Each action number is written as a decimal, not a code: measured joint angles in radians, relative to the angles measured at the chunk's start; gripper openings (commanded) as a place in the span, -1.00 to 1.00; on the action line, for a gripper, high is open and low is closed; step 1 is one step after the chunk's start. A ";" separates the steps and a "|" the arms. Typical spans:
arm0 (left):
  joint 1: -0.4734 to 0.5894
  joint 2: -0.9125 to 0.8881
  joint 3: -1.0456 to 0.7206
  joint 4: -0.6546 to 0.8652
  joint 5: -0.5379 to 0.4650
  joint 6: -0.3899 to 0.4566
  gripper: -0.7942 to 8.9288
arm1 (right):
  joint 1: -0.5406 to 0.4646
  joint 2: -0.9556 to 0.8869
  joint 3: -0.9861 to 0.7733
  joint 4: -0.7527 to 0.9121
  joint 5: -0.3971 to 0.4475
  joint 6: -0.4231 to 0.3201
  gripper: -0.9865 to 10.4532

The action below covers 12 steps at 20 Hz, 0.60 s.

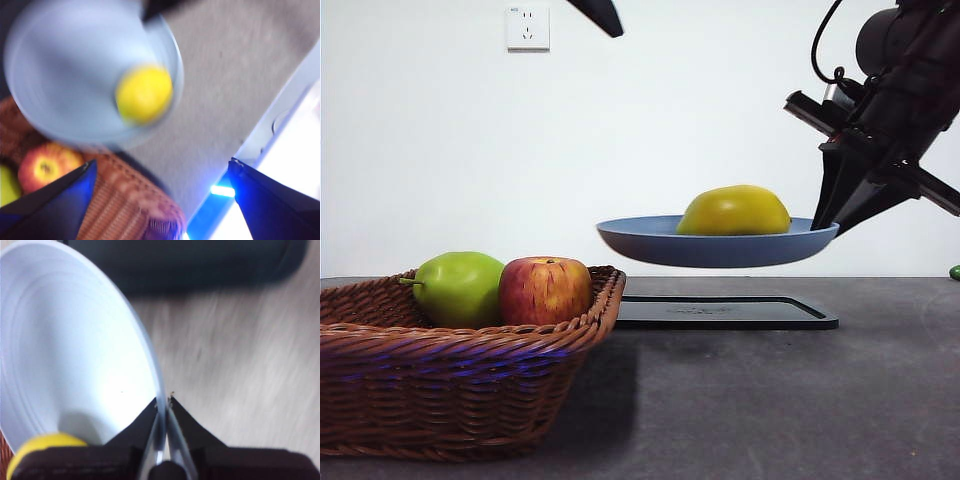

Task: Take the lemon from the basket,put the lemon in the plate,hand out the plate

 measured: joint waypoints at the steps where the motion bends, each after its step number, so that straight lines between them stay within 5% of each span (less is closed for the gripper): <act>1: 0.000 0.000 0.000 -0.003 0.000 0.004 0.10 | -0.013 0.031 0.045 0.000 0.000 0.000 -0.82; 7: 0.000 0.000 0.000 0.002 0.000 0.006 0.10 | -0.050 0.244 0.333 0.007 0.001 0.013 -0.82; 12: 0.000 0.000 0.000 0.008 0.000 0.006 0.10 | -0.054 0.393 0.402 0.073 0.007 0.050 -0.82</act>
